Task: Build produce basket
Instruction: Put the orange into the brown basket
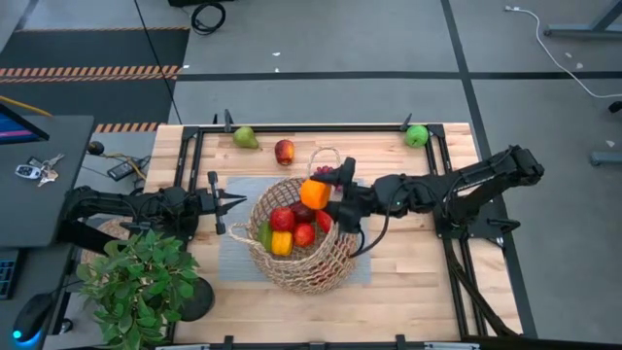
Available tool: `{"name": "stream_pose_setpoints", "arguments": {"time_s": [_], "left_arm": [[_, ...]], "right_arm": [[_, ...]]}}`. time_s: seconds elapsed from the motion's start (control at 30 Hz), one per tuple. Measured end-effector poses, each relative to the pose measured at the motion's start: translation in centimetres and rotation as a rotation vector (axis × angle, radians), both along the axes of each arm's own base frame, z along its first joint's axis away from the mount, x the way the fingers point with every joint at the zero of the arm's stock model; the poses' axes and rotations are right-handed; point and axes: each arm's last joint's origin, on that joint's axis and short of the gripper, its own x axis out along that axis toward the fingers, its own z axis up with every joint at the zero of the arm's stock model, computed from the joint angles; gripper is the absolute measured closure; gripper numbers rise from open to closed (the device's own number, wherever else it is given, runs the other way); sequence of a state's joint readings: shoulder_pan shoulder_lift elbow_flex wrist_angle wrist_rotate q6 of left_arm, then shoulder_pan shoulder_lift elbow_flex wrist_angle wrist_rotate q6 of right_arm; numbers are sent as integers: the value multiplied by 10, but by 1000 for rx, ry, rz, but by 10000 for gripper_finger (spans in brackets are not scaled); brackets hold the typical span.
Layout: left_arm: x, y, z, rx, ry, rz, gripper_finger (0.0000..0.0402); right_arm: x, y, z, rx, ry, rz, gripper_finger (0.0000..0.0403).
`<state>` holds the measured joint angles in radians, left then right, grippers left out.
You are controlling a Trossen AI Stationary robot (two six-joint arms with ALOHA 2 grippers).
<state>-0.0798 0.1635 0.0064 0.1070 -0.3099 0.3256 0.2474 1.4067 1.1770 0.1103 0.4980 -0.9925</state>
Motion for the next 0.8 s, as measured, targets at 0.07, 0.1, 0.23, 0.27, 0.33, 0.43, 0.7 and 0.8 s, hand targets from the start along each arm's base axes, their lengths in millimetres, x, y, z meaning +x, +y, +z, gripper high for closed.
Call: {"name": "stream_pose_setpoints", "arguments": {"time_s": [0.07, 0.1, 0.23, 0.27, 0.33, 0.43, 0.7, 0.8], "left_arm": [[0, 0, 0, 0, 0, 0, 367], [0, 0, 0, 0, 0, 0, 366], [0, 0, 0, 0, 0, 0, 367], [0, 0, 0, 0, 0, 0, 368], [0, 0, 0, 0, 0, 0, 370], [0, 0, 0, 0, 0, 0, 372], [0, 0, 0, 0, 0, 0, 369], [0, 0, 0, 0, 0, 0, 366]], "right_arm": [[0, 0, 1, -102, 19, 4, 60], [0, 0, 1, -144, 29, 8, 59], [0, 0, 1, -203, 45, 13, 57], [0, 0, 1, -203, 45, 14, 57], [0, 0, 1, -189, 42, 12, 57], [0, 0, 1, -141, 29, 7, 57], [0, 0, 2, 662, -192, -72, 57], [0, 0, 2, 1081, -300, -114, 57]]}}
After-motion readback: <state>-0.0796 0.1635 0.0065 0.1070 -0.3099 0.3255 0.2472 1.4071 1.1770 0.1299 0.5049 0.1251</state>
